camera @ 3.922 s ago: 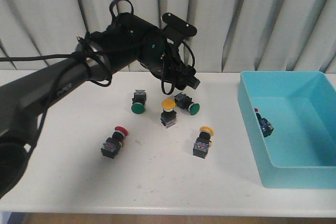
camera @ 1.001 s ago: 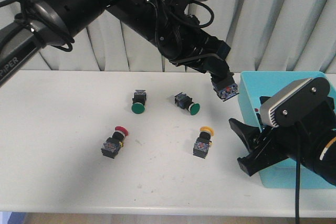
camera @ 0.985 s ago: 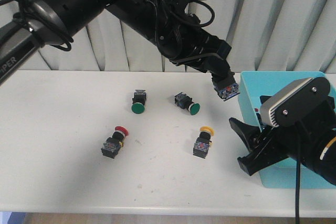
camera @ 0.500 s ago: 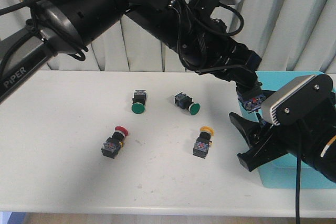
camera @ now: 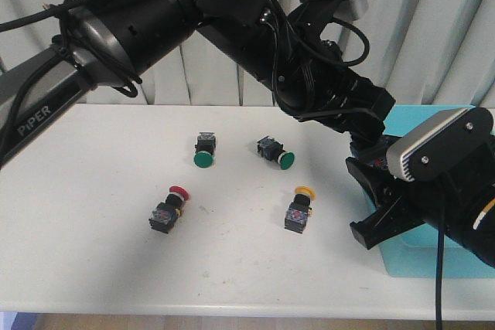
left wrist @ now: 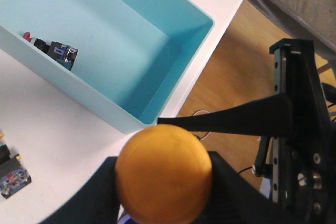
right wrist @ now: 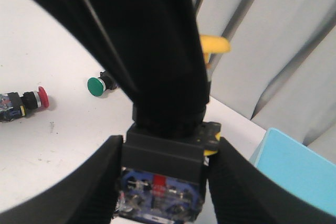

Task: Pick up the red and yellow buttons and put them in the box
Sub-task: 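Carry the yellow button with the right gripper and lower it into the box, then open the right gripper and withdraw it from the box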

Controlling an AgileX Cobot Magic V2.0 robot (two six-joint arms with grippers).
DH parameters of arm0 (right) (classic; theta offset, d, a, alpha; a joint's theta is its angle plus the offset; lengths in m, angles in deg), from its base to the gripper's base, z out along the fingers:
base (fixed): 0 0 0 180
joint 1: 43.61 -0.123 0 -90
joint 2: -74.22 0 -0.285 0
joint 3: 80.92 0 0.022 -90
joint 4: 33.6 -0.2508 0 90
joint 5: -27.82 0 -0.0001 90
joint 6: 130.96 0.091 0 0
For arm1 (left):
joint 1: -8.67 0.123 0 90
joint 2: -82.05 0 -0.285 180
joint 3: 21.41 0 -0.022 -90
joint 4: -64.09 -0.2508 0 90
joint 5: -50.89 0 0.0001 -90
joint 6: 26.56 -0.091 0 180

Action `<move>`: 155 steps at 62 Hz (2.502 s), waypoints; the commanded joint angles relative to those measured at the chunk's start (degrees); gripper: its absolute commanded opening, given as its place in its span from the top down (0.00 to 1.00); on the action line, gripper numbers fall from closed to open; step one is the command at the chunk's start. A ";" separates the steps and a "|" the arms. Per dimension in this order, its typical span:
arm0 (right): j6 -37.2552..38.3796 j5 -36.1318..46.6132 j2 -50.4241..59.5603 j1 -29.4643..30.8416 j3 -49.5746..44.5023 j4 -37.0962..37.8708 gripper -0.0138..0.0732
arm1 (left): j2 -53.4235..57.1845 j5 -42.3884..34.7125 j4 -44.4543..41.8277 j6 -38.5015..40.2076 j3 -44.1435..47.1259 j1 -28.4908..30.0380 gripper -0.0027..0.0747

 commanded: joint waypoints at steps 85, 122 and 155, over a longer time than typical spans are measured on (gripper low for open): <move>-0.31 -15.47 -12.63 27.53 20.32 -13.76 0.84 | 14.64 -1.30 -55.18 6.24 -1.74 -2.51 0.79; 0.96 -31.21 -47.09 33.21 39.44 -13.90 0.80 | 14.65 -1.14 -55.85 10.43 -1.74 0.77 0.97; 1.62 -33.08 -53.51 33.21 43.77 -8.48 0.35 | 14.65 -0.67 -54.18 10.48 -1.74 0.77 0.97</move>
